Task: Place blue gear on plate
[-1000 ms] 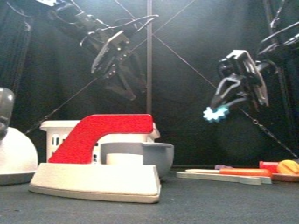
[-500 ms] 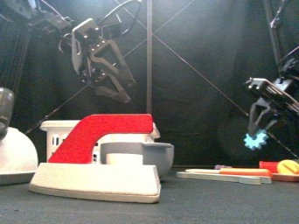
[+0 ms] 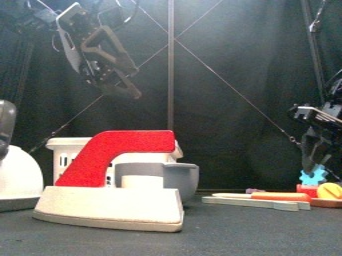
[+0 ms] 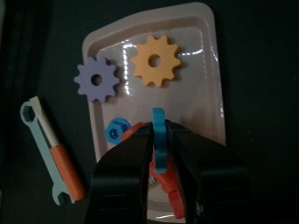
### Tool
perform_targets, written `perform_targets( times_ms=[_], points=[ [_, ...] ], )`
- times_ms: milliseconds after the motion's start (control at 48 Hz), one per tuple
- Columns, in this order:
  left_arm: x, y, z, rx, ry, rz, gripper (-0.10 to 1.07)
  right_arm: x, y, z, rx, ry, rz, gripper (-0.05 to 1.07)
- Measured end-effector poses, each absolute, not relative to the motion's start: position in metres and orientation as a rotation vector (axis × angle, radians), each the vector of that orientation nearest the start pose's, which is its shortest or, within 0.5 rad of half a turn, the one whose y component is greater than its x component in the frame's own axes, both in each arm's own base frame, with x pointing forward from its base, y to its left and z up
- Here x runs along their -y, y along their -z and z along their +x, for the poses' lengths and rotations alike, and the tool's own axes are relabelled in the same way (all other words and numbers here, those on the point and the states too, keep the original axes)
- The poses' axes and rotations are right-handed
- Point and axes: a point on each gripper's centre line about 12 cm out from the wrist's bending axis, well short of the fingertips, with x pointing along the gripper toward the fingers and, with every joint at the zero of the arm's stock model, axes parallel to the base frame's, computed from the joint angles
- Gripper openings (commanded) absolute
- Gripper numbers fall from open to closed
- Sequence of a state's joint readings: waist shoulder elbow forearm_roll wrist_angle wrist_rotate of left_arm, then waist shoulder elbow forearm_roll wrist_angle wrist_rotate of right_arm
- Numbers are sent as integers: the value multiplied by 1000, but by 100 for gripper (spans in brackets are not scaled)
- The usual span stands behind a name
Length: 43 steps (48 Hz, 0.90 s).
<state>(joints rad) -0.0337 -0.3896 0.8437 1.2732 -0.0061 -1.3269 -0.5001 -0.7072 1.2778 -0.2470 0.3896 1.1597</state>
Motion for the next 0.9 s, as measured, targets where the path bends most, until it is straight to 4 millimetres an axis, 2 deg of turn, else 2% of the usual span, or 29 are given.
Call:
perform_targets(
  times_ms=[167, 333, 479, 896],
  points=[
    [-17, -246, 309, -438, -63, -71, 97, 94, -136, 144, -608, 974, 1063, 67],
    [-34, -248, 299, -425, -130, -110, 97, 95, -138, 145, -586, 982, 1108, 74],
    [-36, -241, 292, -441, -139, -110, 97, 95, -139, 146, -585, 988, 1125, 76],
    [-36, -241, 289, -437, -140, -112, 97, 91, -144, 143, -675, 1056, 1193, 76]
  ],
)
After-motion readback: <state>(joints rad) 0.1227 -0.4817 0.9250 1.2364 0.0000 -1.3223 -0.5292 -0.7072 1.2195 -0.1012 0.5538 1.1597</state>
